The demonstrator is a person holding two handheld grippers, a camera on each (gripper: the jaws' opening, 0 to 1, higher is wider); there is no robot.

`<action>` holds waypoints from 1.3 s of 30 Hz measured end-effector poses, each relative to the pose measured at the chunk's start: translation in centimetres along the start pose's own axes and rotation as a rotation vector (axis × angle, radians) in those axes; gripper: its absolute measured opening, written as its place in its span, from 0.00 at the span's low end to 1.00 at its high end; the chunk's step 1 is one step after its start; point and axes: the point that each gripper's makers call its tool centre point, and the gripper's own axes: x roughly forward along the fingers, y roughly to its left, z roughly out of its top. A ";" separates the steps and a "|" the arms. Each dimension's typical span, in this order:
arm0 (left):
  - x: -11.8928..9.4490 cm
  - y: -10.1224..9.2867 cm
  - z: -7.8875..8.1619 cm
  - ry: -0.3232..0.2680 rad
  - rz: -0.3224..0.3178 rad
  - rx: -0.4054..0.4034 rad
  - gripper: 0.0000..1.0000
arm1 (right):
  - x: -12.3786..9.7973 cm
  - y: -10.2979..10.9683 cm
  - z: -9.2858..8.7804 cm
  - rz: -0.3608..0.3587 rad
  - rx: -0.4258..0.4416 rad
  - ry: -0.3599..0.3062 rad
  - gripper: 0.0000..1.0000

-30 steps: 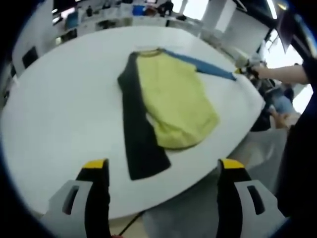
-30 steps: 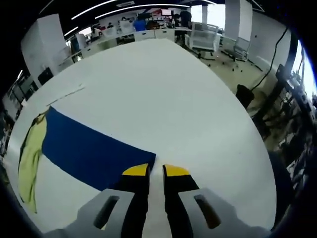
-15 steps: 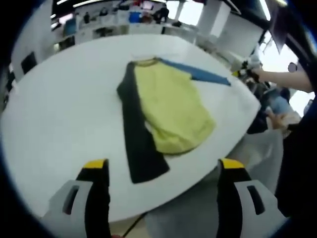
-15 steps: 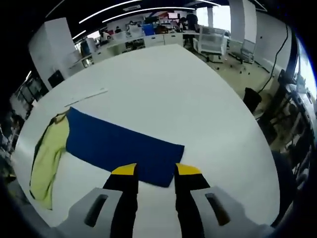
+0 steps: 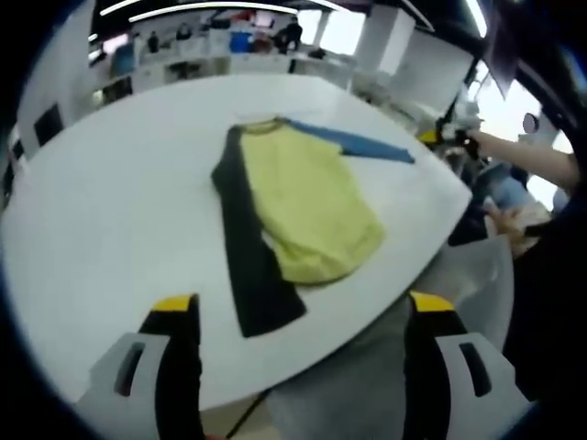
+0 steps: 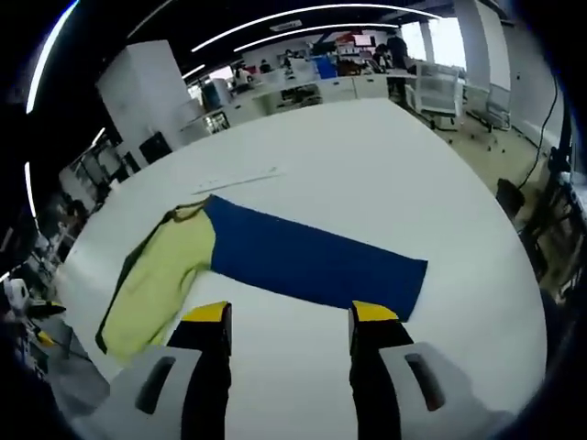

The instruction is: Fold the garment on the visible template until the final outline fits inside the template.

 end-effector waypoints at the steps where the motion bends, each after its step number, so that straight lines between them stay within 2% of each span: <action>1: -0.1 0.0 0.1 -0.008 -0.003 -0.002 0.88 | -0.4 1.0 -0.2 0.012 0.002 -0.004 0.58; 8: -0.7 0.7 -0.1 -0.022 -0.014 0.011 0.88 | -3.2 6.3 -0.3 0.076 0.009 -0.065 0.64; 16: -2.1 1.9 0.3 -0.060 -0.004 0.027 0.88 | -5.7 9.7 -0.4 0.131 0.004 -0.118 0.74; 26: -3.5 2.6 -0.3 -0.066 -0.003 0.032 0.88 | -8.1 14.1 -2.5 0.188 -0.040 -0.155 0.80; 32: -4.1 2.8 -1.0 -0.058 -0.005 0.029 0.89 | -9.8 14.9 -3.4 0.199 -0.057 -0.181 0.85; 39: -4.7 2.6 -2.0 -0.033 -0.007 0.020 0.89 | -11.4 14.5 -4.3 0.176 -0.083 -0.198 0.90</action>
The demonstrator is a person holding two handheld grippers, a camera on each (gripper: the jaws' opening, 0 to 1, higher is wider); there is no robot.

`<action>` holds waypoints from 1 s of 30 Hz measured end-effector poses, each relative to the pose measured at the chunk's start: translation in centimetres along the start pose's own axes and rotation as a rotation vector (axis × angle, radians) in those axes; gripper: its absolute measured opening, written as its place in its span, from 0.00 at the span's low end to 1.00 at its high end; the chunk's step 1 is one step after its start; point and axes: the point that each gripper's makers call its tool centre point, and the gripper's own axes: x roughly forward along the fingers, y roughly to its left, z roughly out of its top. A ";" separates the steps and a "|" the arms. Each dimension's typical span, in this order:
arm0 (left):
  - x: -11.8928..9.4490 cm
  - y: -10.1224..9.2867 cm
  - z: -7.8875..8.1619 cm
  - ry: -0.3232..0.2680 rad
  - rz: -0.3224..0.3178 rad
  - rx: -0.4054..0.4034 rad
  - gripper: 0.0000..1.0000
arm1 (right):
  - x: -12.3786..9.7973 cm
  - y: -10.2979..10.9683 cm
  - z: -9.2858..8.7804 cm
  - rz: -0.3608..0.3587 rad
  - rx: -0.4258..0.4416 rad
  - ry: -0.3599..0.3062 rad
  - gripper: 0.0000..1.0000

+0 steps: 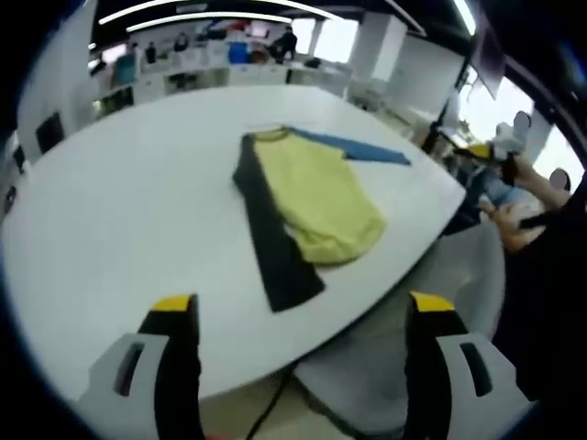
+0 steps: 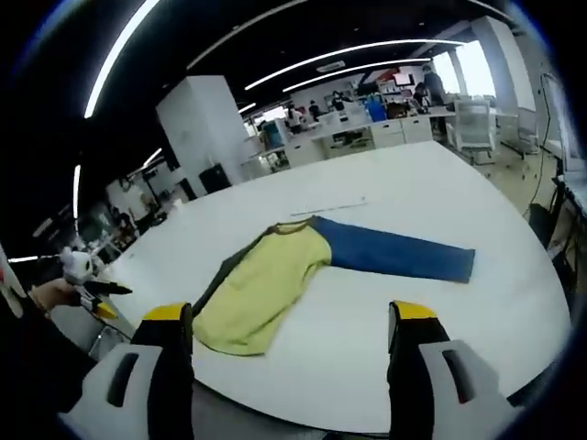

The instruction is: Fold the garment on the visible template until the final outline fits inside the template.

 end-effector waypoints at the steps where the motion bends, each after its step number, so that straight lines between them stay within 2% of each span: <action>1: -0.1 -0.1 -0.1 0.001 0.000 -0.002 0.89 | -0.2 0.0 0.0 0.001 -0.002 -0.001 0.91; 5: -0.3 -0.2 -0.4 0.002 0.005 -0.015 0.89 | -0.9 0.5 0.2 0.008 -0.015 -0.044 1.00; 14: -0.5 -0.3 -0.1 -0.007 0.013 -0.025 0.89 | -1.1 1.1 0.5 0.021 -0.021 -0.058 1.00; 30: -0.1 -0.4 -1.0 0.007 -0.008 -0.036 0.89 | -1.7 0.1 0.4 -0.010 -0.017 -0.053 1.00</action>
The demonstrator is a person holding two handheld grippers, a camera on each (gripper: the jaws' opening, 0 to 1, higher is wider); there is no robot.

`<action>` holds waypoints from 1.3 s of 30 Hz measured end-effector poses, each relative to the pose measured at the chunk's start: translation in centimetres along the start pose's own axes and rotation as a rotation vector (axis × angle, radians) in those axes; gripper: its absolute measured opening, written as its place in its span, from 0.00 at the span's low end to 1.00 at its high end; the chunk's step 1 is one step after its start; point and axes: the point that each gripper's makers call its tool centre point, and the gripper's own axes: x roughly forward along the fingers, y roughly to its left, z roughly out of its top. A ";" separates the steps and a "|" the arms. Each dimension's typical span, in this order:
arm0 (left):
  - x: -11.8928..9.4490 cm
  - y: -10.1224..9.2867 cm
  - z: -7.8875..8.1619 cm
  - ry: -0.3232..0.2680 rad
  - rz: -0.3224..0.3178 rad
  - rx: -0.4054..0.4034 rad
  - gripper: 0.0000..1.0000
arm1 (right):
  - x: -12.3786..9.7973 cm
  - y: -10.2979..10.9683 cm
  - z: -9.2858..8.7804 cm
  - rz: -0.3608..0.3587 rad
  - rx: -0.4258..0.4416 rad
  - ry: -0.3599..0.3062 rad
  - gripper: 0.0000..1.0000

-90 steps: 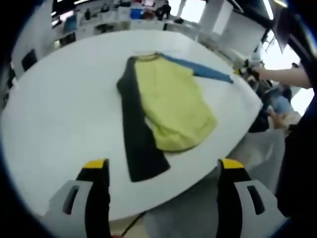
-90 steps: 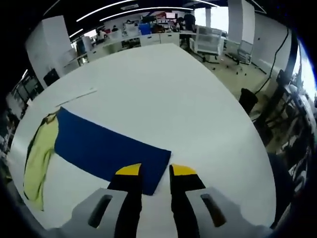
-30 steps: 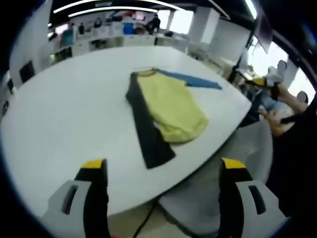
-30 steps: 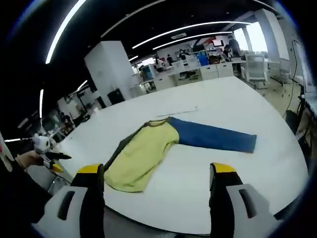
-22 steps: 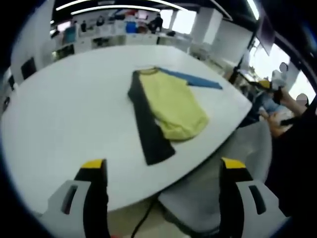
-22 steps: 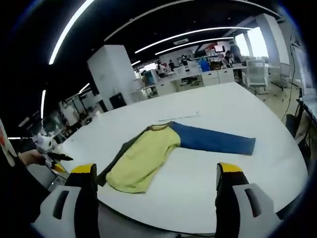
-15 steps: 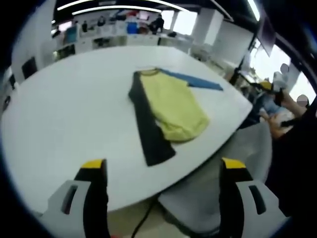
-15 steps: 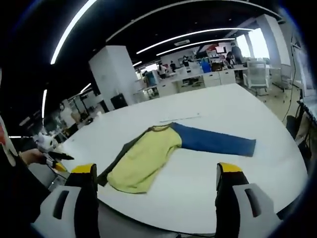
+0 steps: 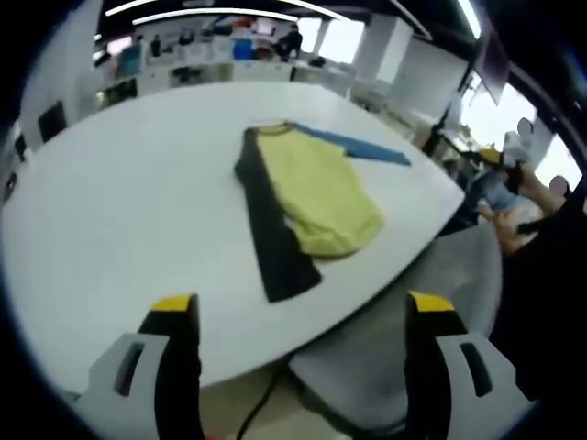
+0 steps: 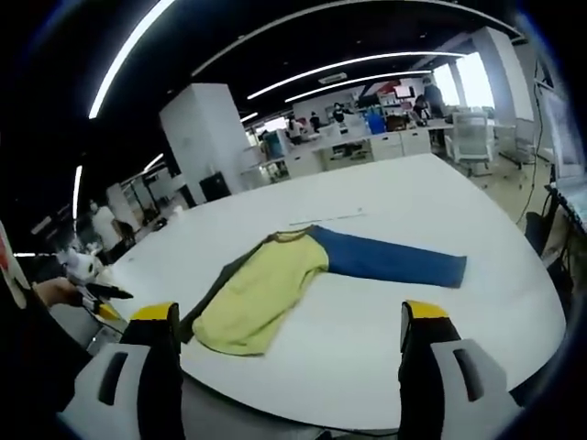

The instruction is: Fold the garment on the visible template until the final outline fits inside the template.

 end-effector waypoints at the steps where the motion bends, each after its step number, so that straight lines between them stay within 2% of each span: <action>1: 0.2 0.0 -0.1 0.001 -0.005 -0.004 0.89 | -0.1 -0.1 0.0 -0.002 0.001 0.000 1.00; 5: 0.9 -0.1 0.3 -0.019 -0.037 -0.072 0.82 | -0.3 -0.1 0.2 -0.009 0.001 -0.002 1.00; 6: 1.2 0.1 0.2 -0.009 -0.036 -0.077 0.81 | -0.4 -0.2 0.2 -0.011 0.003 0.001 1.00; 11: 2.2 0.0 0.1 0.004 -0.047 -0.069 0.79 | -0.5 -0.4 0.1 -0.018 -0.020 0.023 1.00; 16: 3.9 0.0 -0.6 0.037 -0.057 -0.068 0.76 | -0.6 -0.7 0.3 -0.020 -0.013 0.014 1.00; 18: 4.4 -0.1 -1.0 0.055 -0.067 -0.056 0.70 | -0.6 -0.8 0.2 -0.021 -0.013 0.018 1.00; 22: 5.4 0.0 -1.7 0.081 -0.074 -0.044 0.66 | -0.6 -1.0 -0.1 -0.023 -0.010 0.029 0.97; 30: 7.1 0.5 -2.3 0.100 -0.089 -0.016 0.53 | -0.6 -1.3 -0.1 -0.022 -0.009 0.025 0.97; 34: 8.1 1.0 -3.2 0.123 -0.091 -0.025 0.49 | -0.5 -1.4 -0.4 -0.022 -0.010 0.034 0.96; 37: 8.8 1.6 -3.8 0.130 -0.086 -0.038 0.41 | -0.2 -1.4 -0.3 -0.022 -0.006 0.028 0.96; 39: 9.2 2.2 -4.0 0.130 -0.075 -0.054 0.41 | -0.1 -1.4 -0.3 -0.022 -0.010 0.027 0.96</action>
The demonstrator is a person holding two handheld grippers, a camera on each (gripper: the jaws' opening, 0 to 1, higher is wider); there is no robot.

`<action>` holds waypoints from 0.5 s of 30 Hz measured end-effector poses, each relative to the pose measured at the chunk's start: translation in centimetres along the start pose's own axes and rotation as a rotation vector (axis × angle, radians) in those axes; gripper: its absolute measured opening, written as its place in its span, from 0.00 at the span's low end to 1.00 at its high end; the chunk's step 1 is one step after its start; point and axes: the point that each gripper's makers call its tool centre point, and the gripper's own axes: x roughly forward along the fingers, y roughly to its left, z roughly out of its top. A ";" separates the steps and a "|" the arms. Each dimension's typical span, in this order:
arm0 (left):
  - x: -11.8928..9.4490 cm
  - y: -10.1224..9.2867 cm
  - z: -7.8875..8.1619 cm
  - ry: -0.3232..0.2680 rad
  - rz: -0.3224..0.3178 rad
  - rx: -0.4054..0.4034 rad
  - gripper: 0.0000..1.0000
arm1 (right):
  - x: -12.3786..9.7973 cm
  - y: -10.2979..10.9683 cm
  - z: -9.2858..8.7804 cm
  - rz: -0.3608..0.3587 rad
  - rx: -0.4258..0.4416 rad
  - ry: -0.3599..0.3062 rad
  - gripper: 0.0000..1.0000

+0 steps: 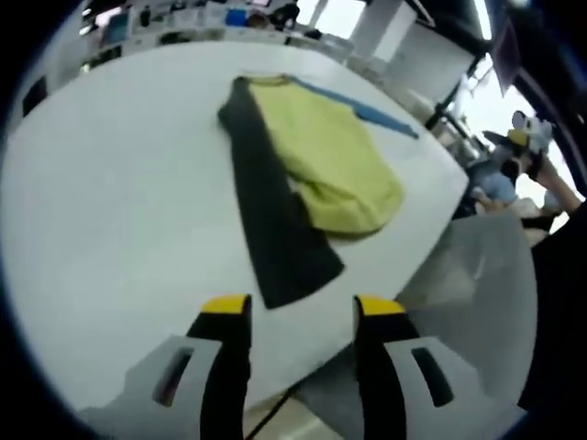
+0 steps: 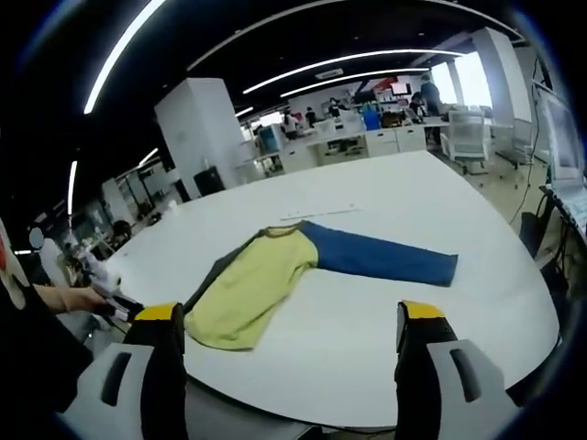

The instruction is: Fold the garment on the visible template until the final outline fits inside the template.

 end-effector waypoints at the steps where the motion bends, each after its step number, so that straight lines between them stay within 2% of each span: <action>1: 0.1 0.1 -0.1 0.005 -0.002 -0.008 0.40 | 0.0 0.0 0.0 0.001 -0.001 0.001 0.95; 5: 0.7 0.8 -0.2 0.017 0.001 -0.008 0.36 | 0.2 -0.1 -0.1 0.003 -0.001 0.006 0.95; 10: 0.9 1.0 0.3 0.001 -0.008 -0.034 0.27 | 0.3 -0.4 0.2 -0.009 -0.007 -0.005 0.94; 15: 1.2 1.2 -0.4 0.029 -0.007 -0.026 0.21 | 0.3 -0.7 0.4 -0.019 -0.010 -0.012 0.94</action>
